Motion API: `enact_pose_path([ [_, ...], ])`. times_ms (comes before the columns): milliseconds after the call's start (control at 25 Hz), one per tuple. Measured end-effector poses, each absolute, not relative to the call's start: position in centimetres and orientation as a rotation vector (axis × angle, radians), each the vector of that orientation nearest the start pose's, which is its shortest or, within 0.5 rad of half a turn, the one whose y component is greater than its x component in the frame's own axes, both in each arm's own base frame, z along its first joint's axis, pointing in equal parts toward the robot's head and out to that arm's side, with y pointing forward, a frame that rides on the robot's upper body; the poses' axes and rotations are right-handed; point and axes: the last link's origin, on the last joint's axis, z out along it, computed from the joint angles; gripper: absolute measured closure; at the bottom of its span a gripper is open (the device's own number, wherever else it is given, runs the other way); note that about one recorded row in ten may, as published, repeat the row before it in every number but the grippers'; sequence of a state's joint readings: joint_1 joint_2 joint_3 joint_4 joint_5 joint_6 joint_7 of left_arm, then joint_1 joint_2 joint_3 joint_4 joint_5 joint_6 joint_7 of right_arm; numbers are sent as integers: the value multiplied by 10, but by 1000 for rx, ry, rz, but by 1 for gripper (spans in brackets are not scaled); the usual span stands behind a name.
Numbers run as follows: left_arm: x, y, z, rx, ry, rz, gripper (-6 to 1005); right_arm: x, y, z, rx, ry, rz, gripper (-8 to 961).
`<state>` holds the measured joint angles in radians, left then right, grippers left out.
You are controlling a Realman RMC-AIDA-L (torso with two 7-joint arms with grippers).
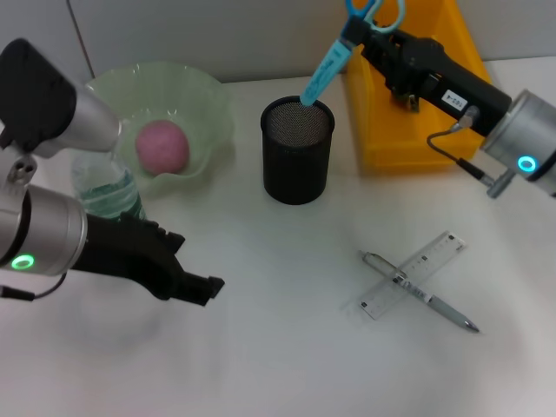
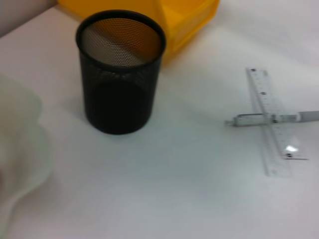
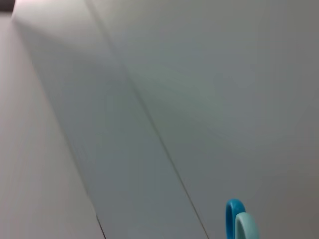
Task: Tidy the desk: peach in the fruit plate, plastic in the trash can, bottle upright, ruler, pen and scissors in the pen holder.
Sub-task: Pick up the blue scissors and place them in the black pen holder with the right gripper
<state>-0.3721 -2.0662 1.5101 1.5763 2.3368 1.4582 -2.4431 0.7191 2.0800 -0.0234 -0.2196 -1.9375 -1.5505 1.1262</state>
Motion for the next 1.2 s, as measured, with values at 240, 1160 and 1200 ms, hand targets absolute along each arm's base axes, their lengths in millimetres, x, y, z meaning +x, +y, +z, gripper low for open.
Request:
enact_pose_path([
  [240,-168,312,-7,-2759,-734,167,155,211,392,8,-2294,550,1184,865],
  [1160,-164,297,-3,-2851,-738,22,155,209,417,1,-2385,454,852,840],
  [1200,-163,297,-2,-2855,-726,2,155,210,417,1,-2384,454,848,838],
])
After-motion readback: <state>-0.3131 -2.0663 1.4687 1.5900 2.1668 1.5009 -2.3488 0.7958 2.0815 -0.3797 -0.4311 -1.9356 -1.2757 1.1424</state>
